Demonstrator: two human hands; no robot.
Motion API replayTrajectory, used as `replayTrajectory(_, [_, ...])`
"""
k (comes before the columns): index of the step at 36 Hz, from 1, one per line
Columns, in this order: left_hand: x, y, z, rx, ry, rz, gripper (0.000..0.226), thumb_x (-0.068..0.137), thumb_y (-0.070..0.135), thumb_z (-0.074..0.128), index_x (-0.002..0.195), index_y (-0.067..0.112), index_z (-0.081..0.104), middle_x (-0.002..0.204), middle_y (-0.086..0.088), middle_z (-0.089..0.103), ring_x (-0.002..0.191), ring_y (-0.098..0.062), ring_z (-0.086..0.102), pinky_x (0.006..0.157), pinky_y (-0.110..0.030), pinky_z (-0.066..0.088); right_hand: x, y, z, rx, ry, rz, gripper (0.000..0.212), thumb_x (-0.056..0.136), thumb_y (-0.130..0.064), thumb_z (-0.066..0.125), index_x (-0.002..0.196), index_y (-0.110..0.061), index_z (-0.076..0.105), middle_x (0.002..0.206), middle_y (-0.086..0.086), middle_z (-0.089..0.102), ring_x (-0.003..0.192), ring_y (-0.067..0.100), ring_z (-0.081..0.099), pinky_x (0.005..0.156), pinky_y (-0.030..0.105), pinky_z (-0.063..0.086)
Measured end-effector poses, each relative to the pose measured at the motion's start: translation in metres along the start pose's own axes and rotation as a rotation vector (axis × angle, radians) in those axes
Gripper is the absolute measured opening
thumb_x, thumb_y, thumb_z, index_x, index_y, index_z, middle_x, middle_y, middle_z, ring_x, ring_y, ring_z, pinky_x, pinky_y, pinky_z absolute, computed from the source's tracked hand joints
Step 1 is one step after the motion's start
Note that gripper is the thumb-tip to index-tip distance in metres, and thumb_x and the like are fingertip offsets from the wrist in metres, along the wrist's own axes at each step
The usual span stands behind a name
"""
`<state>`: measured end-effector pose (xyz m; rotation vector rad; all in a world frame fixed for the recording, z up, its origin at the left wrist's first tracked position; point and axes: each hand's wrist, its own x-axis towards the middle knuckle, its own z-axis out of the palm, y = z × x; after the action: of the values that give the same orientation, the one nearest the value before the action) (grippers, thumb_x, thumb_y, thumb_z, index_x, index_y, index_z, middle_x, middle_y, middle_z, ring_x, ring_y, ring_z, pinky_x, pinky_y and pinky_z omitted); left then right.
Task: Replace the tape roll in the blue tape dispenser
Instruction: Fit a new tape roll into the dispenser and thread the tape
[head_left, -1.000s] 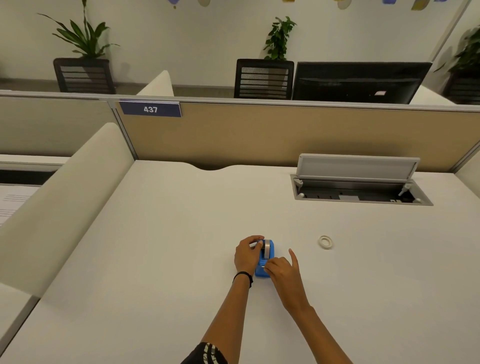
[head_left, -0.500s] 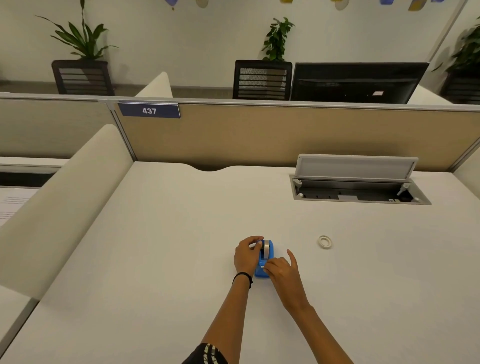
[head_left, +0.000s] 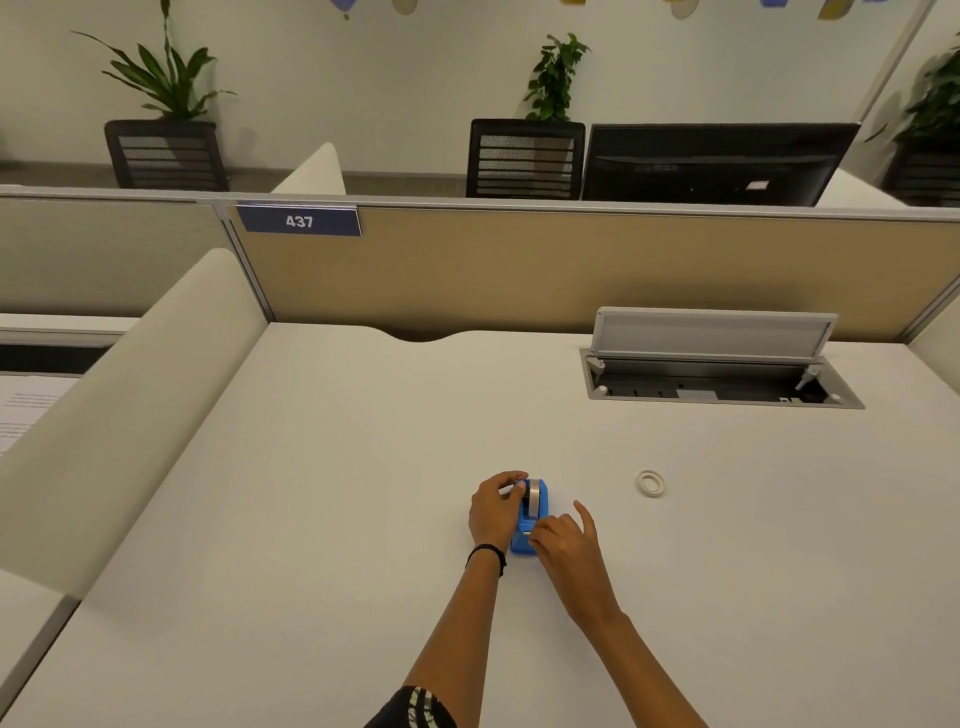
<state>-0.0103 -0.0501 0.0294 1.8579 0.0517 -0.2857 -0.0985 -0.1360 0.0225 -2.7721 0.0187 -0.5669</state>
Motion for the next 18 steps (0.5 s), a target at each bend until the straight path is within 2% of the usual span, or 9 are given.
replayTrajectory(1, [0.0,0.0,0.0,0.0,0.001,0.001,0.024,0.092,0.018,0.054,0.111,0.009,0.065,0.119,-0.01,0.065,0.109,-0.024,0.06,0.098,-0.034,0.048,0.0,0.001,0.0,-0.017,-0.001,-0.011,0.069,0.096,-0.043,0.012,0.075,-0.016,0.072,0.07,-0.002,0.074,0.066,0.007,0.069,0.11,0.014,0.013])
replayTrajectory(2, [0.0,0.0,0.0,0.001,0.002,0.001,0.024,0.092,0.018,0.054,0.11,0.009,0.066,0.119,-0.009,0.065,0.108,-0.024,0.06,0.097,-0.033,0.048,0.0,0.001,0.0,-0.032,0.006,-0.022,0.069,0.097,-0.042,0.012,0.074,-0.017,0.072,0.069,-0.003,0.074,0.064,0.007,0.069,0.11,0.016,0.015])
replayTrajectory(4, [0.0,0.0,0.001,-0.002,0.005,0.001,0.023,0.092,0.018,0.054,0.11,0.009,0.066,0.119,-0.009,0.065,0.108,-0.023,0.06,0.096,-0.033,0.048,-0.001,0.002,0.001,-0.033,0.019,-0.032,0.071,0.097,-0.043,0.011,0.074,-0.016,0.072,0.068,-0.002,0.074,0.063,0.007,0.069,0.107,0.024,0.032])
replayTrajectory(6, [0.0,-0.001,0.001,-0.006,0.005,-0.001,0.023,0.092,0.018,0.054,0.11,0.01,0.066,0.119,-0.009,0.065,0.108,-0.023,0.061,0.096,-0.032,0.048,0.001,0.003,0.0,-0.017,0.014,-0.031,0.069,0.096,-0.045,0.014,0.076,-0.016,0.073,0.069,-0.001,0.074,0.065,0.008,0.07,0.111,0.013,0.008])
replayTrajectory(8, [0.001,-0.001,0.001,-0.008,0.002,-0.002,0.023,0.092,0.018,0.054,0.11,0.01,0.066,0.119,-0.009,0.065,0.108,-0.023,0.061,0.096,-0.032,0.048,0.003,0.004,-0.001,0.007,0.005,-0.035,0.068,0.095,-0.046,0.016,0.076,-0.016,0.073,0.069,-0.001,0.074,0.063,0.008,0.07,0.109,0.012,-0.015])
replayTrajectory(11, [0.001,-0.003,0.001,-0.005,0.004,0.002,0.023,0.092,0.017,0.054,0.11,0.01,0.066,0.118,-0.009,0.065,0.107,-0.023,0.061,0.094,-0.03,0.048,0.004,0.007,0.0,0.015,-0.023,-0.023,0.063,0.096,-0.045,0.02,0.074,-0.016,0.073,0.067,-0.001,0.074,0.06,0.007,0.068,0.111,0.017,-0.016])
replayTrajectory(13, [0.002,-0.003,0.001,-0.002,0.003,0.005,0.022,0.092,0.018,0.054,0.109,0.01,0.066,0.118,-0.008,0.066,0.107,-0.023,0.061,0.094,-0.03,0.048,0.004,0.009,0.001,-0.04,-0.056,-0.051,0.035,0.091,-0.035,0.047,0.075,-0.017,0.073,0.067,-0.002,0.074,0.06,0.007,0.068,0.113,0.019,-0.014])
replayTrajectory(15, [0.002,-0.004,0.001,-0.002,0.002,0.007,0.022,0.092,0.018,0.055,0.109,0.011,0.066,0.117,-0.008,0.066,0.107,-0.022,0.061,0.094,-0.03,0.048,0.004,0.011,0.004,-0.077,-0.061,-0.095,0.009,0.071,-0.025,0.073,0.075,-0.018,0.073,0.068,-0.003,0.075,0.06,0.007,0.069,0.114,0.021,-0.013])
replayTrajectory(18, [0.003,-0.004,0.001,0.0,0.002,0.009,0.022,0.091,0.018,0.055,0.109,0.011,0.066,0.117,-0.008,0.066,0.107,-0.023,0.061,0.095,-0.031,0.048,0.002,0.013,0.006,-0.072,-0.067,-0.111,0.018,0.082,-0.03,0.061,0.076,-0.018,0.073,0.07,-0.004,0.075,0.062,0.006,0.069,0.114,0.021,-0.013])
